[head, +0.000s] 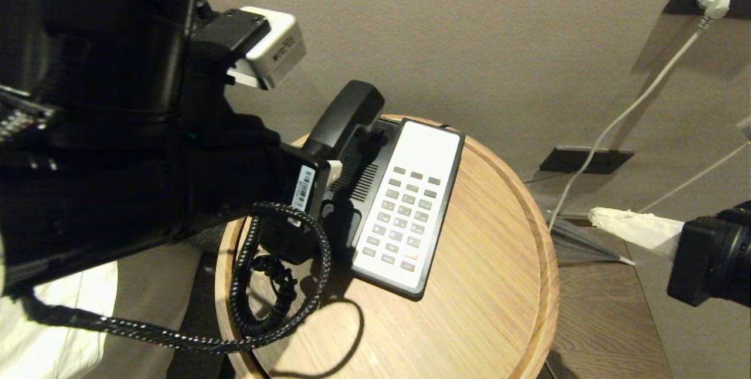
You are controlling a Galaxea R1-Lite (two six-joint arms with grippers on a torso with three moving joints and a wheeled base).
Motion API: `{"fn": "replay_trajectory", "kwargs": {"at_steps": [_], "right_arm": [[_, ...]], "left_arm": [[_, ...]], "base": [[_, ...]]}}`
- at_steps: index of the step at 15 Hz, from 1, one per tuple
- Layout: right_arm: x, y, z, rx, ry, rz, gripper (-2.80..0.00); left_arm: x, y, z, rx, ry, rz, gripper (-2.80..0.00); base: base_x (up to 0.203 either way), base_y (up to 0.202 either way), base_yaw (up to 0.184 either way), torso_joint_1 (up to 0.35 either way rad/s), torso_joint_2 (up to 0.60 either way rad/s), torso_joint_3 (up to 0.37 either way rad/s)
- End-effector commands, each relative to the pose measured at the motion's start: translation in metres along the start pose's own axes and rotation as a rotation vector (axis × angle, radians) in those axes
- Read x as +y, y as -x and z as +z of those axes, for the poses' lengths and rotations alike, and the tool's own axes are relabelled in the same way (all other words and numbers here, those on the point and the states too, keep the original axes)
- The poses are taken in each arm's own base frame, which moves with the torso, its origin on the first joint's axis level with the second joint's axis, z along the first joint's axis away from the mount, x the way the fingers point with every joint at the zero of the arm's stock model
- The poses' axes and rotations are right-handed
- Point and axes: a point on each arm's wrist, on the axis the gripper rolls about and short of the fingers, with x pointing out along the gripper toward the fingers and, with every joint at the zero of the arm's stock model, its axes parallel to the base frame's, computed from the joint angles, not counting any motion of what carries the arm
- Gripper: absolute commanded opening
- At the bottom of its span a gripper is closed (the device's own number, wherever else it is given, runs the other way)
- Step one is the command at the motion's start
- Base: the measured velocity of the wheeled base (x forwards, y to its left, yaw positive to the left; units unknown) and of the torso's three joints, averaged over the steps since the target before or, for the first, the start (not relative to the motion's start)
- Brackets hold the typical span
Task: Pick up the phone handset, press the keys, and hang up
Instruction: Put the handset back
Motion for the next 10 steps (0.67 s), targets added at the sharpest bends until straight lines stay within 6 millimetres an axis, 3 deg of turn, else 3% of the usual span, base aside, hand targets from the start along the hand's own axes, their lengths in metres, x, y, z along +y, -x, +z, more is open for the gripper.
{"fn": "replay_trajectory", "kwargs": {"at_steps": [1, 10], "right_arm": [[-0.0030, 0.0078, -0.0009, -0.018, -0.031, 0.001, -2.80], [-0.0040, 0.0101, -0.0012, -0.016, -0.040, -0.002, -2.80]], "left_arm": [[-0.0115, -0.0146, -0.0021, 0.035, -0.021, 0.000, -2.80], [-0.0162, -0.0241, -0.0049, 0.048, -0.024, 0.040, -2.80]], "base": [[0.000, 0.000, 0.000, 0.000, 0.00, 0.000], [0.000, 0.000, 0.000, 0.000, 0.00, 0.000]]}}
